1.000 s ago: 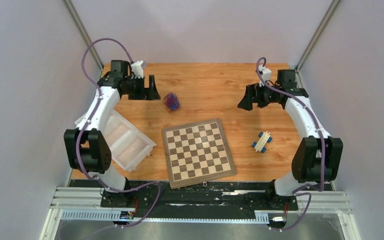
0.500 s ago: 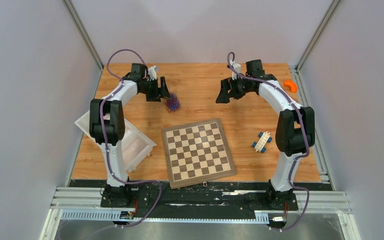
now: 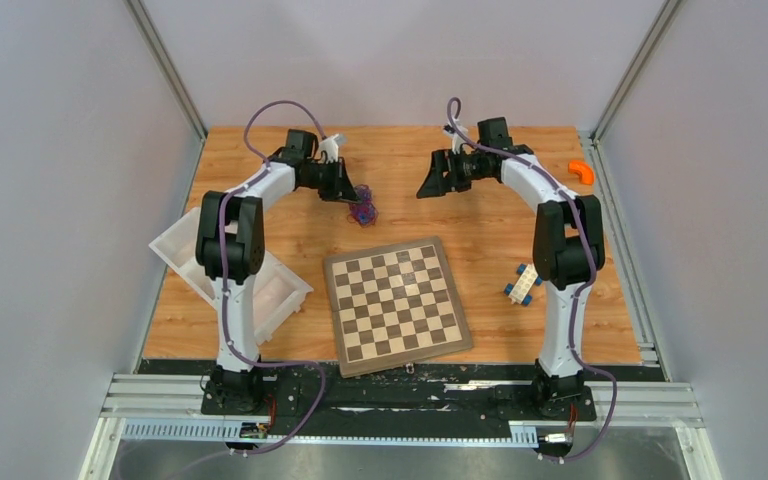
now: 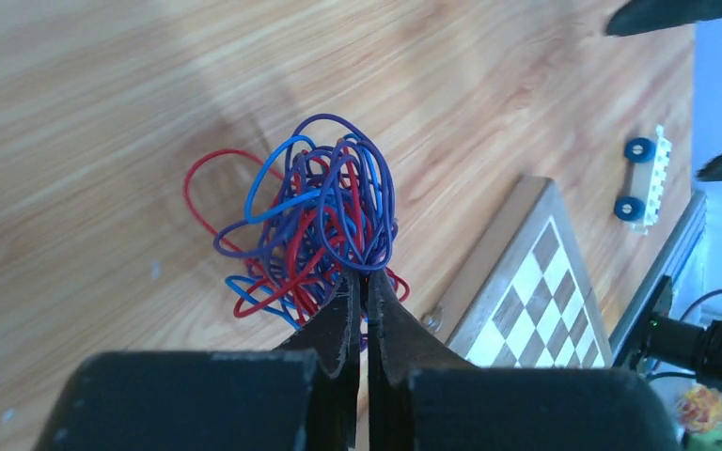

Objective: Untangle the cables

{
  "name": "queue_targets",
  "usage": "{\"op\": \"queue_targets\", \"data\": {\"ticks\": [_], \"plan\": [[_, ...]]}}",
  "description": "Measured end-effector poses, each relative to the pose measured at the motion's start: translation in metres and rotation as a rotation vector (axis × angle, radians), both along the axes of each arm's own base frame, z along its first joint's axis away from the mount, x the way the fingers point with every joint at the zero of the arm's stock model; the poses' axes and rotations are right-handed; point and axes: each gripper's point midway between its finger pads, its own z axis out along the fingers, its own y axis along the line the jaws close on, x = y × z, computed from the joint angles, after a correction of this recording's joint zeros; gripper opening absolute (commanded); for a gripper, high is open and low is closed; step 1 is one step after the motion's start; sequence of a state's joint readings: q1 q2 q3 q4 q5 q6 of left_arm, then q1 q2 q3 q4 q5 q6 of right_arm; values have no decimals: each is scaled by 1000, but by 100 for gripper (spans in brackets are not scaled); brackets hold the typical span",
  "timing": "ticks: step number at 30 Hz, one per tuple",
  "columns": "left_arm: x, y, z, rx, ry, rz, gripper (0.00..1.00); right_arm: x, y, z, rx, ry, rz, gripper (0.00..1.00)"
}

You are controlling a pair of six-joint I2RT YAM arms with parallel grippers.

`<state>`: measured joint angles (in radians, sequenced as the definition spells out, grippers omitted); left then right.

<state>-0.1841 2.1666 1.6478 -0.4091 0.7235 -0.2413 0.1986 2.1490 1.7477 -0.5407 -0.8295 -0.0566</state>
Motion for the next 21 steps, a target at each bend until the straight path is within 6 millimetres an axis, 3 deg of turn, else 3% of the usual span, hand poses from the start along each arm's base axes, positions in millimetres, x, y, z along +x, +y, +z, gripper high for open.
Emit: {"op": "queue_targets", "data": {"ticks": [5, 8, 11, 14, 16, 18, 21], "plan": [[-19, -23, 27, -108, -88, -95, 0, -10, 18, 8, 40, -17, 58, 93], [-29, -37, 63, -204, -162, -148, 0, -20, 25, 20, 74, -27, 93, 98], [-34, -50, 109, -296, -270, -214, 0, -26, 33, 47, 123, -84, 129, 99], [-41, -59, 142, -360, -344, -273, 0, -29, 43, 75, 171, -170, 169, 91], [-43, -64, 155, -388, -371, -302, 0, -28, 50, 90, 203, -216, 186, 80], [-46, -68, 163, -409, -380, -321, 0, -27, 57, 100, 236, -244, 197, 63], [-48, -72, 171, -431, -377, -335, 0, -26, 65, 108, 267, -252, 198, 54]]}}
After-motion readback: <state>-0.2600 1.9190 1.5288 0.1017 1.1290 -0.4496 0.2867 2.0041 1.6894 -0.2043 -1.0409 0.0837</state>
